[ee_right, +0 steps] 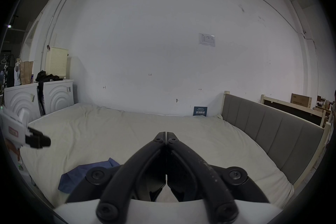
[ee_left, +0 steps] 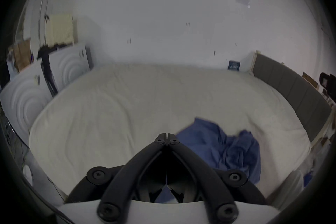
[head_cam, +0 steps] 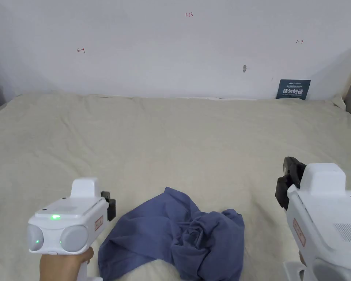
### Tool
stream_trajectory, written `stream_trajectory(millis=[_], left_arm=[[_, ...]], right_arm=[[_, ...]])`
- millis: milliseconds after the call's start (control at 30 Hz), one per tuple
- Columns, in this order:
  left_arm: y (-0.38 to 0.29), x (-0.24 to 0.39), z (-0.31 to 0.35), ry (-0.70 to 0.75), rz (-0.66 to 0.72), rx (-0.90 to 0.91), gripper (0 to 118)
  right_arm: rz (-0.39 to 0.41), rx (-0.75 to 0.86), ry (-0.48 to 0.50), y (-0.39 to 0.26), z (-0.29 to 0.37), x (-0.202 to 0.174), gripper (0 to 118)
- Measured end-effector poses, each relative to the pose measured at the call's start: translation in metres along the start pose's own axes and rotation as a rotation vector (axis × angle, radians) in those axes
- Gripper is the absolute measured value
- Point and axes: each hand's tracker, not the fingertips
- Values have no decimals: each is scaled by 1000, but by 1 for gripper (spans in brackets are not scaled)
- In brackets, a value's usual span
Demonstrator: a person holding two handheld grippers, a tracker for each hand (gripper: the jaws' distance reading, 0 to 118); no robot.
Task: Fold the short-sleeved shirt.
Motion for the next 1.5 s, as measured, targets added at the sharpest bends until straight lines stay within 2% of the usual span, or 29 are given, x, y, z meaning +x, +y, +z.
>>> stream_trajectory(millis=[167, 200, 333, 367, 500, 567, 600, 633, 733, 767, 800, 833, 900, 967, 1000, 1033, 1100, 1167, 1200, 1233, 1400, 1433, 1500], left_arm=[[-45, -11, -30, -49, 60, -193, 2], [-53, -11, -34, -29, 61, -206, 9], [-78, -15, -51, 12, 86, -286, 102], [-82, -15, -54, 23, 103, -318, 108], [-94, -15, -75, 66, 131, -385, 101], [-100, -14, -84, 76, 137, -406, 82], [-103, -13, -88, 71, 136, -411, 64], [-106, -12, -92, 65, 136, -421, 37], [-116, -5, -95, 105, 101, -394, 29], [-116, -2, -91, 90, 102, -387, 23], [-115, -1, -90, 63, 106, -379, 7], [-114, 0, -90, 49, 117, -381, 3], [-112, 2, -88, 43, 111, -374, 3], [-106, 2, -78, 37, 129, -314, 3], [-100, 1, -71, 19, 141, -281, 3], [-95, 0, -66, 3, 148, -259, 3], [-85, -3, -56, -25, 165, -223, 3], [-75, -8, -52, -41, 168, -210, 3], [-72, -9, -50, -49, 171, -199, 3], [-69, -9, -50, -49, 170, -196, 3], [-65, -11, -58, -40, 162, -201, 3], [-66, -12, -61, -40, 158, -203, 3], [-67, -11, -62, -42, 142, -206, 3]], right_arm=[[1, -23, 3, -6, -4, 3, 1], [2, -28, 2, -8, -5, 3, 1], [3, -45, 2, -13, -10, 5, 1], [2, -50, 3, -15, -11, 6, 1], [3, -73, 1, -21, -17, 8, 1], [1, -84, 3, -23, -19, 9, 1], [1, -89, 2, -25, -20, 9, 1], [1, -93, 2, -26, -21, 9, 1], [-2, -115, 4, -31, -25, 12, 1], [-3, -124, 4, -33, -27, 14, 1], [-1, -135, 4, -36, -30, 15, 2], [-3, -153, 7, -39, -33, 17, 2], [-32, -213, 23, -46, -44, 22, 3], [-52, -285, 39, -55, -60, 27, 12], [-50, -331, 51, -60, -71, 30, 22], [-54, -366, 62, -66, -82, 31, 41], [-54, -462, 99, -79, -110, 33, 67], [-64, -525, 101, -94, -138, 32, 100], [-75, -566, 100, -101, -153, 30, 112], [-81, -587, 106, -108, -166, 28, 118], [-96, -757, 139, -149, -230, 12, 116], [-98, -796, 145, -157, -239, 9, 113], [-93, -850, 151, -178, -260, 5, 99]])
